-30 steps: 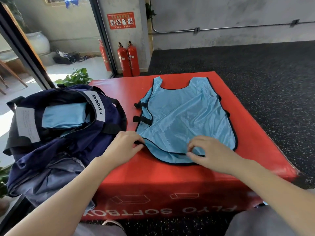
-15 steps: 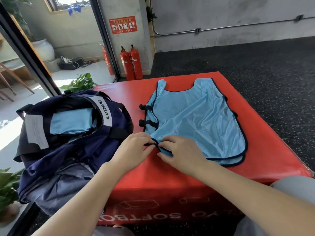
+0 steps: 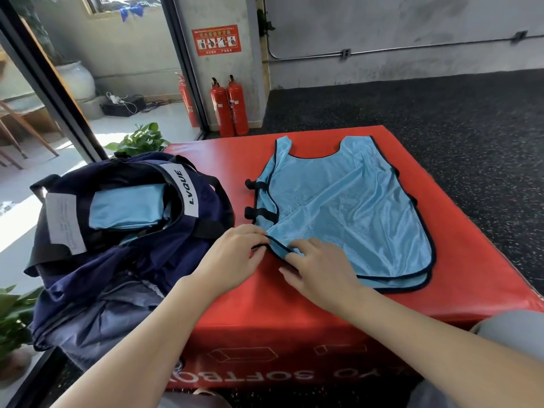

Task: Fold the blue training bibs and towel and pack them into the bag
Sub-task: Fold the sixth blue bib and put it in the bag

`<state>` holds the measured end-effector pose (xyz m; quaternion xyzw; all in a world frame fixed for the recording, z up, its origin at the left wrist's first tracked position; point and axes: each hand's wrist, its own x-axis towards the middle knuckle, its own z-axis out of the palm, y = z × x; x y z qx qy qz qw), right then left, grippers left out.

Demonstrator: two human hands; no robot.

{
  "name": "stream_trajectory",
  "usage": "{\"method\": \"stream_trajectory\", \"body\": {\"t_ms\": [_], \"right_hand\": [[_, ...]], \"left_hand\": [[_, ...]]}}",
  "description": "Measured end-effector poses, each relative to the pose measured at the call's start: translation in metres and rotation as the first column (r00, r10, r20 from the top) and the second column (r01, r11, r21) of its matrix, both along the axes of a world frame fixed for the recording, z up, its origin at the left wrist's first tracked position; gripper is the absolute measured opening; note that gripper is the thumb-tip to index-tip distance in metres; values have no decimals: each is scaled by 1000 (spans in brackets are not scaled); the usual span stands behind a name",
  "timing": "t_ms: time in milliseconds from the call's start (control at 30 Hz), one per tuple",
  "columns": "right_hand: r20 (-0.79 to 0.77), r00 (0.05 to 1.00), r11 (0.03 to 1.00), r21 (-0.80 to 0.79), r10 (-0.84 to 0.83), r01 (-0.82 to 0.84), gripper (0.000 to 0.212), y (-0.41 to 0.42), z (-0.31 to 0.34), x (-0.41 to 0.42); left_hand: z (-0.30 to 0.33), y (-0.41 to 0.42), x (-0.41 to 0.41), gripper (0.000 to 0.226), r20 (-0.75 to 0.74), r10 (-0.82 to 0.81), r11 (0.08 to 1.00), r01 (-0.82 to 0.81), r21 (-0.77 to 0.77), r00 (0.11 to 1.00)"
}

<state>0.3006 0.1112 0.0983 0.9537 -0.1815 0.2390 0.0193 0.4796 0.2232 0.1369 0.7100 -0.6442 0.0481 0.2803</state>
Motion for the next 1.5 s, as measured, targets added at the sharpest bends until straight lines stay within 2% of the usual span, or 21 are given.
{"method": "stream_trajectory", "body": {"t_ms": [100,200,267,367,500,633,733,800,933,1033,1133,1300,1367,1500], "right_hand": [[19,999,1000,10,-29,29,22,-4,0,-2],[25,995,992,88,-93,90,22,-13,9,-9],[-42,989,974,173,-140,146,22,-21,20,-18],[-163,966,950,208,-199,231,29,-40,33,-39],[-279,944,921,290,-178,260,26,-61,47,-81],[-400,902,925,256,-161,279,26,-82,56,-124],[-565,817,929,229,-115,290,25,-92,63,-148],[-569,811,916,238,-139,324,24,-97,68,-161],[-360,910,885,329,-205,330,17,-104,92,-176],[-42,950,862,409,-309,299,15,-106,131,-183],[180,914,890,359,-363,283,15,-106,184,-187],[419,840,927,293,-345,234,18,-94,286,-197],[504,791,921,341,-348,188,21,-83,328,-202],[688,648,883,467,-328,-50,21,-61,403,-217]], "left_hand": [[1,1,3,19,17,6,1000,-6,-13,1000],[3,0,8,16,-5,42,998,-42,-56,999],[4,-2,10,16,-34,71,994,-74,-82,997],[3,-6,10,20,-90,102,988,-111,-103,991],[6,-11,7,26,-112,144,980,-157,-125,983],[21,-17,4,25,-132,202,962,-222,-158,970],[41,-19,4,26,-210,231,946,-269,-178,950],[56,-20,3,27,-237,245,939,-291,-184,940],[92,-17,3,26,-208,277,938,-311,-154,938],[135,-12,4,25,-212,270,930,-311,-194,939],[189,-5,-4,20,-203,258,918,-305,-253,945],[286,7,-18,17,-143,245,888,-281,-365,959],[325,16,-26,15,-141,231,866,-270,-421,963],[393,40,-45,18,-184,212,799,-279,-532,960]]}}
